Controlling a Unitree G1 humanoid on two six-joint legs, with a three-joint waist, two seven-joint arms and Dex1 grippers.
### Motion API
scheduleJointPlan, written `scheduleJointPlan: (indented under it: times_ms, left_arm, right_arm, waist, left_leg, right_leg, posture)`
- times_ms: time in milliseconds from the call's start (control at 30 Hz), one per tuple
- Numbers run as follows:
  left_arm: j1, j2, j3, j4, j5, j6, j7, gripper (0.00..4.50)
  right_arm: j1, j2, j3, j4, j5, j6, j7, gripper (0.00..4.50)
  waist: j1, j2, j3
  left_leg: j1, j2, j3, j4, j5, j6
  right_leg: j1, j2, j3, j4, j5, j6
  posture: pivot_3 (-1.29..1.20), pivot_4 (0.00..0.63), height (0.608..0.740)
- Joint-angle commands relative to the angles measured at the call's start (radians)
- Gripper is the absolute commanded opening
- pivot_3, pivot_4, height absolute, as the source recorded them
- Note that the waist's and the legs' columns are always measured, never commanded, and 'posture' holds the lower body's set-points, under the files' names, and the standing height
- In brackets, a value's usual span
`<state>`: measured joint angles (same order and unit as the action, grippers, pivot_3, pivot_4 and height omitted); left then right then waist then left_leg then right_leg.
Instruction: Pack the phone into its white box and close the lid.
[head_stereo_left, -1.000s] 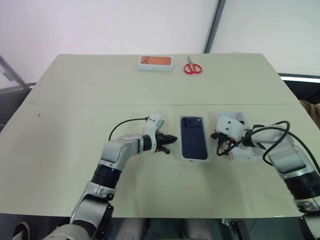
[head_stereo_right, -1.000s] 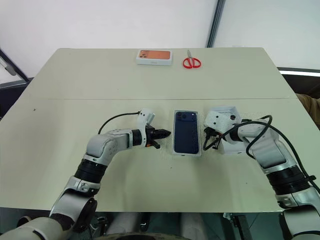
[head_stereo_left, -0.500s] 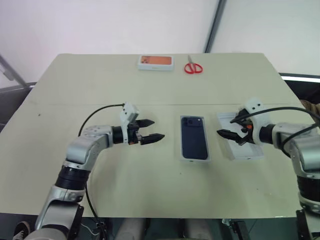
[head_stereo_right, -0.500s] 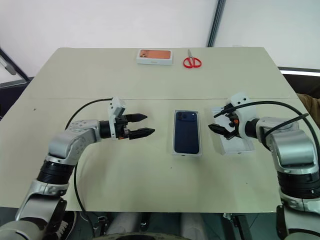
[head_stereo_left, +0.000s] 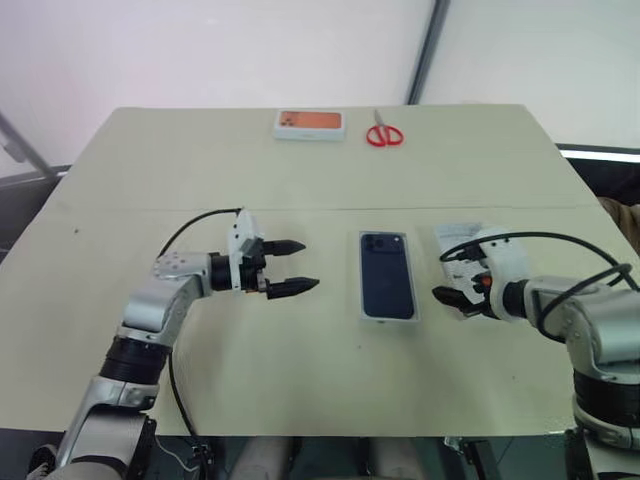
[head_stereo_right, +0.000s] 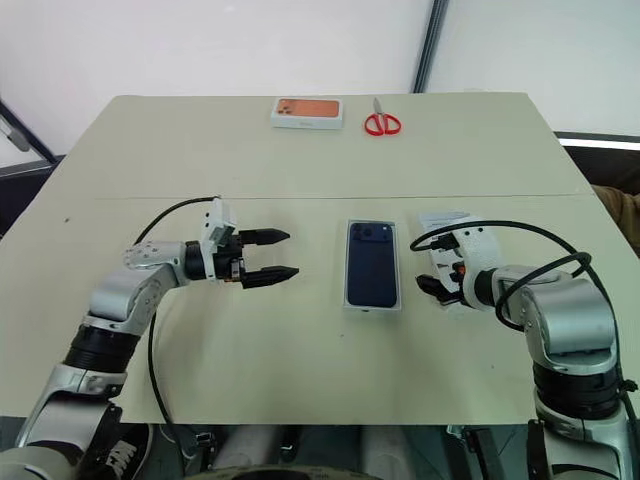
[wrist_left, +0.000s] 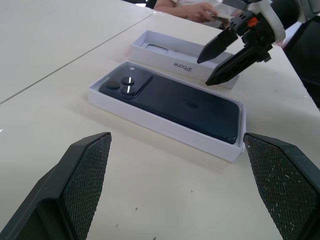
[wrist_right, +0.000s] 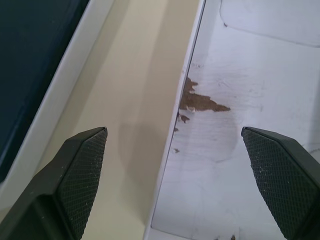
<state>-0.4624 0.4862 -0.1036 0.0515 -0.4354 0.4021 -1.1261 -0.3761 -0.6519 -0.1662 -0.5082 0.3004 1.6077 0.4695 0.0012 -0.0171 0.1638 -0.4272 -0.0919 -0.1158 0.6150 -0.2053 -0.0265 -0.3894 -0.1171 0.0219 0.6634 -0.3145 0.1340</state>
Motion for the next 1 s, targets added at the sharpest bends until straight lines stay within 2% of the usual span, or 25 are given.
scheduleJointPlan:
  times_ms: [33,67,167,400,667,767,1000]
  left_arm:
    - [0.016,-0.004,0.006,-0.044,0.005,-0.034,0.008,4.46]
    - [0.019,-0.005,0.006,-0.047,0.006,-0.035,0.01,4.46]
    - [0.028,-0.006,0.01,-0.052,0.011,-0.042,0.018,4.5]
    - [0.044,-0.003,0.008,-0.074,0.012,-0.041,0.03,4.5]
    - [0.037,-0.005,0.012,-0.059,0.02,-0.044,0.05,4.5]
    - [0.031,-0.008,0.018,-0.053,0.013,-0.035,0.058,4.5]
    - [-0.001,-0.022,0.071,-0.015,-0.01,-0.029,0.112,4.5]
  right_arm:
    - [-0.027,0.004,-0.008,-0.021,0.031,0.007,-0.029,4.5]
    - [-0.029,0.005,-0.003,-0.021,0.036,0.007,-0.035,4.5]
    - [-0.024,0.01,0.013,-0.027,0.05,0.007,-0.058,3.7]
    - [0.0,0.05,0.046,-0.023,0.028,0.007,-0.134,0.03]
    - [-0.022,0.104,0.015,0.002,0.015,0.007,-0.192,0.03]
    - [-0.091,0.151,-0.055,0.037,-0.005,-0.002,-0.217,0.03]
    - [-0.283,0.306,-0.284,0.09,0.075,-0.043,-0.166,0.03]
  waist:
    - [-0.007,0.0,0.0]
    - [-0.011,0.0,0.0]
    - [-0.013,0.0,0.0]
    - [-0.014,0.0,0.0]
    - [-0.014,-0.001,-0.001]
    - [-0.018,0.0,0.0]
    - [-0.016,0.001,0.001]
  left_leg:
    - [0.0,0.0,0.0,0.0,0.0,0.0]
    - [0.0,0.0,0.0,0.0,0.0,0.0]
    - [0.0,0.0,0.0,0.0,0.0,0.0]
    - [0.0,0.0,0.0,0.0,0.0,0.0]
    - [0.001,0.0,0.0,0.0,0.0,0.0]
    - [0.001,0.0,0.0,0.0,0.0,0.0]
    - [0.0,0.0,0.0,0.0,0.0,0.0]
  right_leg:
    - [0.0,0.0,0.0,0.0,0.0,0.0]
    - [0.0,0.0,0.0,0.0,0.0,0.0]
    - [0.0,0.0,0.0,0.0,0.0,0.0]
    - [0.0,0.0,0.0,0.0,0.0,0.0]
    - [0.001,0.001,0.0,0.0,0.0,0.0]
    - [0.001,0.001,0.0,0.001,0.0,0.0]
    - [-0.001,0.001,0.0,0.001,0.0,0.0]
  posture:
    - [0.0,0.15,0.74]
    - [0.0,0.15,0.74]
    - [0.0,0.15,0.74]
    - [0.0,0.15,0.74]
    - [0.0,0.15,0.74]
    - [0.0,0.15,0.74]
    - [0.0,0.15,0.74]
